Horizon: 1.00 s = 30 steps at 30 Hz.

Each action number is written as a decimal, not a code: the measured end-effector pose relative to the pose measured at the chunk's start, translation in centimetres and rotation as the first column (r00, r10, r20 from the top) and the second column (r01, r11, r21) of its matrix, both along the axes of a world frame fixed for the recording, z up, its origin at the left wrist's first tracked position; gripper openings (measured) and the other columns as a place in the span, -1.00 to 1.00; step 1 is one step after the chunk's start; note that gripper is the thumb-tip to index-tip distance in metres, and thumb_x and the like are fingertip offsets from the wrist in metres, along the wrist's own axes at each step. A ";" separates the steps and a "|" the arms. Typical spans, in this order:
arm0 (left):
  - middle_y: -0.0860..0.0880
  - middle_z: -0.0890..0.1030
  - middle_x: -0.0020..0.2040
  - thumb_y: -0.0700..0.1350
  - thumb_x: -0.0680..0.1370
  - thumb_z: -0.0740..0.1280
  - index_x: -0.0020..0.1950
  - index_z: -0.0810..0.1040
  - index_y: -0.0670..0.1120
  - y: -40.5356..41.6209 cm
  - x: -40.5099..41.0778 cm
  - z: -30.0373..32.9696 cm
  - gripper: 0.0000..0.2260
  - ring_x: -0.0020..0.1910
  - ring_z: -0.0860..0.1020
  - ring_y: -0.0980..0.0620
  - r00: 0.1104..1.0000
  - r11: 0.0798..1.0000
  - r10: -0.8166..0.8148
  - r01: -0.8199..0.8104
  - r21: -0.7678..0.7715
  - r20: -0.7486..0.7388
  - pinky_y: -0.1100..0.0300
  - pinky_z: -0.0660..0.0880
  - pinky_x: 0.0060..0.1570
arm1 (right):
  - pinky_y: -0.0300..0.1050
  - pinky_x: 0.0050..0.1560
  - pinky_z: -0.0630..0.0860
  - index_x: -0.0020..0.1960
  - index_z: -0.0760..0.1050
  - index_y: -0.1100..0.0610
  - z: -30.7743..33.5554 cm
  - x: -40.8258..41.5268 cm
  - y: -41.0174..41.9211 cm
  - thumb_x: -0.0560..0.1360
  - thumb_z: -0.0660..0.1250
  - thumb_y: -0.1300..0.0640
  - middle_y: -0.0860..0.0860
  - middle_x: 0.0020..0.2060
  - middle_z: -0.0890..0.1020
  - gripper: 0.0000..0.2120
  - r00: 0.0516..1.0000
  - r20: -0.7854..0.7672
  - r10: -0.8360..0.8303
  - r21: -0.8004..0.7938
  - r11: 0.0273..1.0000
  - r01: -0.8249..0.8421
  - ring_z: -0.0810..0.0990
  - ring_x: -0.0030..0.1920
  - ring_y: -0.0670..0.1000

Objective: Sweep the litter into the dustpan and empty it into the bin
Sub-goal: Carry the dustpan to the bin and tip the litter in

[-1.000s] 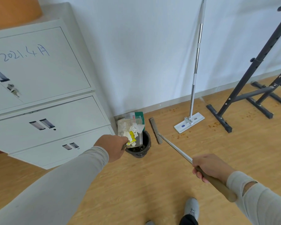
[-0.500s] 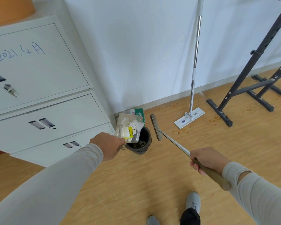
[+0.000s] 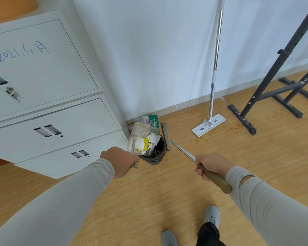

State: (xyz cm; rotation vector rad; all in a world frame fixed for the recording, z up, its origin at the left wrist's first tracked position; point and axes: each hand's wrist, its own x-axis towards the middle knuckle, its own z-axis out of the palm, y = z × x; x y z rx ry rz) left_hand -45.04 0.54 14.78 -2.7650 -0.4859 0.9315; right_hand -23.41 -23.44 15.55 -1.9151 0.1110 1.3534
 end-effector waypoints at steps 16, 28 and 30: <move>0.11 0.48 -0.14 0.04 0.67 0.10 0.32 0.41 0.14 -0.7 0.4 0.0 -0.76 -0.18 0.41 -0.06 0.999 1.000 0.023 -0.023 0.000 -0.040 -0.09 0.58 -0.06 | -0.20 -0.55 0.38 -0.06 0.52 0.36 -0.2 -0.2 -0.7 0.50 0.24 0.33 0.22 -0.31 0.58 -0.89 1.000 0.001 0.006 0.008 1.000 -0.006 0.43 -0.56 0.02; 0.08 0.60 0.02 0.04 0.68 0.12 0.33 0.40 0.15 -0.7 0.7 0.8 -0.77 -0.13 0.46 -0.08 0.998 1.000 0.000 0.001 0.010 -0.069 -0.10 0.54 -0.10 | -0.22 -0.58 0.40 -0.05 0.52 0.35 -0.2 -0.2 -0.8 0.52 0.25 0.32 0.21 -0.29 0.58 -0.89 1.000 -0.021 -0.003 0.006 1.000 0.003 0.44 -0.56 0.00; 0.07 0.62 0.08 0.02 0.68 0.13 0.33 0.39 0.14 -0.8 0.8 0.8 -0.77 -0.04 0.56 -0.11 0.997 1.000 -0.012 0.014 0.015 -0.077 -0.12 0.52 -0.10 | -0.22 -0.57 0.40 -0.05 0.52 0.36 -0.2 -0.1 -0.8 0.53 0.26 0.31 0.21 -0.30 0.58 -0.89 1.000 -0.018 -0.003 0.009 1.000 0.003 0.44 -0.55 0.00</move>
